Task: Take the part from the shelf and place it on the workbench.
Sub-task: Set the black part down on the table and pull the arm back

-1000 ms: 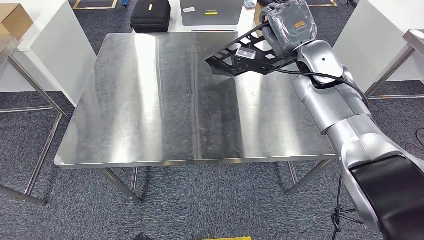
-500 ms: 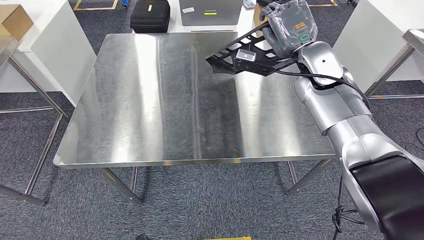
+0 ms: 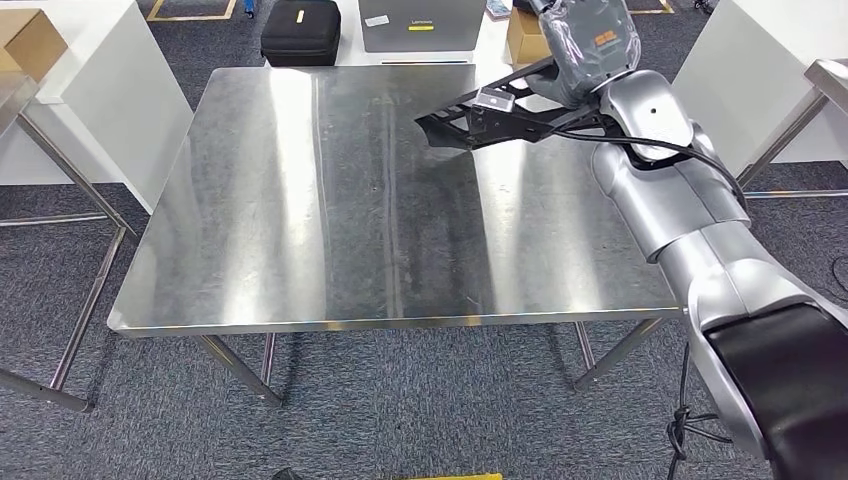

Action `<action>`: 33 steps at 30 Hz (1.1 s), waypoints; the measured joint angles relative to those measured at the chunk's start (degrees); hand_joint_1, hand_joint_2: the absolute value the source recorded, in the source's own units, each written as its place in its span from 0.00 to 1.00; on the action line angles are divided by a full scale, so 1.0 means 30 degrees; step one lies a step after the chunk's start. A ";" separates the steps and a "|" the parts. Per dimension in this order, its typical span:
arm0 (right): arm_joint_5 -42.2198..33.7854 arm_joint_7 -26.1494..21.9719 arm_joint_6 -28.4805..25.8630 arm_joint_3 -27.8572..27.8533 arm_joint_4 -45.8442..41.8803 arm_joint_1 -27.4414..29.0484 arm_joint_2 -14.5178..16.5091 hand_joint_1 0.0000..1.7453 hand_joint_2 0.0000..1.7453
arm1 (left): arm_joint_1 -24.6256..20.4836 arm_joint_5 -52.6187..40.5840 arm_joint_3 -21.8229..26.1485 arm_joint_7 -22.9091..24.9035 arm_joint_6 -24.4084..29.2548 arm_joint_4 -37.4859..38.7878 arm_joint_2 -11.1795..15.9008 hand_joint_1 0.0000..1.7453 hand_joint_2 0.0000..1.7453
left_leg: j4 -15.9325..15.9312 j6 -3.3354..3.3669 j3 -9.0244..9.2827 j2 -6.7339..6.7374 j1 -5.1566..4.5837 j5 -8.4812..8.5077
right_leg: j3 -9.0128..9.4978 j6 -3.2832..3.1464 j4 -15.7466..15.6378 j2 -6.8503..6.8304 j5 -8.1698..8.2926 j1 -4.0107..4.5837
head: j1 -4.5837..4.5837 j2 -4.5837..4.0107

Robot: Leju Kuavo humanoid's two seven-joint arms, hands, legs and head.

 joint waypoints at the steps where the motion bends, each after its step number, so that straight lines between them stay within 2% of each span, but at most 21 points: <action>1: 0.0000 -0.0013 0.0007 0.0000 0.0004 -0.0009 0.0004 0.00 1.00 | 0.0001 0.0005 0.0000 0.0036 -0.0038 0.0000 0.0004 0.00 0.00 | 0.0000 0.0000 0.0001 0.0000 -0.0001 0.0000 | 0.0001 0.0001 0.0000 0.0000 0.0000 0.0000 | 0.0000 0.0000; 25: -0.0634 -0.0372 0.0392 0.0034 0.0180 -0.0104 0.0246 0.00 1.00 | 0.0007 0.0215 0.0151 0.0133 -0.0377 0.0000 0.0035 0.00 0.00 | 0.0000 0.0000 0.0001 -0.0001 -0.0001 -0.0001 | -0.0001 0.0000 -0.0001 0.0000 0.0000 0.0000 | 0.0002 0.0000; 33: 0.0006 0.1354 0.0462 0.0433 -0.0489 0.0448 0.0193 0.00 1.00 | 0.0130 0.0581 0.0364 0.0011 -0.0053 0.0000 0.0033 0.00 0.00 | 0.0000 0.0000 0.0002 0.0002 -0.0002 -0.0001 | -0.0006 0.0000 -0.0003 0.0000 0.0000 -0.0002 | 0.0036 0.0000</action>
